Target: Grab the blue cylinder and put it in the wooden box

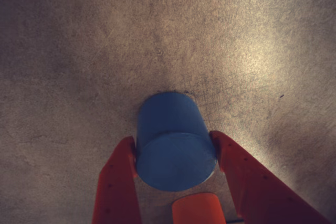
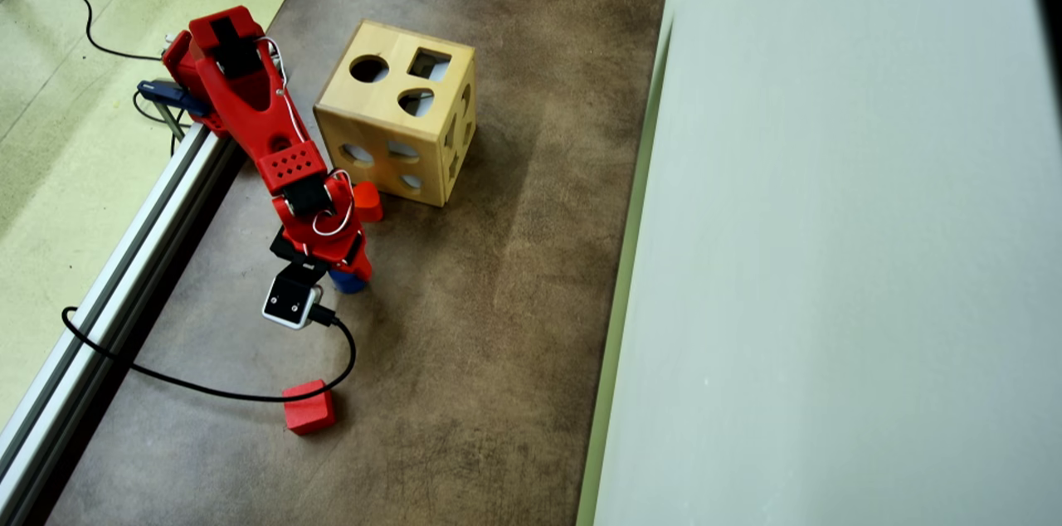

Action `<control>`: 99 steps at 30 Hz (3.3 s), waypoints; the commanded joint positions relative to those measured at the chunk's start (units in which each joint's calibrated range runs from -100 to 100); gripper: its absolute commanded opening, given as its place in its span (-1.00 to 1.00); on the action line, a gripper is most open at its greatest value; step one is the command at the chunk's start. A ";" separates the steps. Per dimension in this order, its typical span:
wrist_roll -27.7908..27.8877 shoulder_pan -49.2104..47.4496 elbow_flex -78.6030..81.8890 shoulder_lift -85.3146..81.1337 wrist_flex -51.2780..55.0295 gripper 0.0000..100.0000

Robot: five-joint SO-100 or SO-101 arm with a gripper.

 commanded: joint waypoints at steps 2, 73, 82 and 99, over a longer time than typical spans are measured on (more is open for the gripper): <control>0.00 -0.30 -2.14 -0.65 -0.11 -0.70; -18.61 -35.07 15.31 -75.38 34.39 -0.70; -18.36 -35.14 18.70 -79.12 34.39 -0.70; -18.41 -43.46 24.43 -79.03 34.31 -0.70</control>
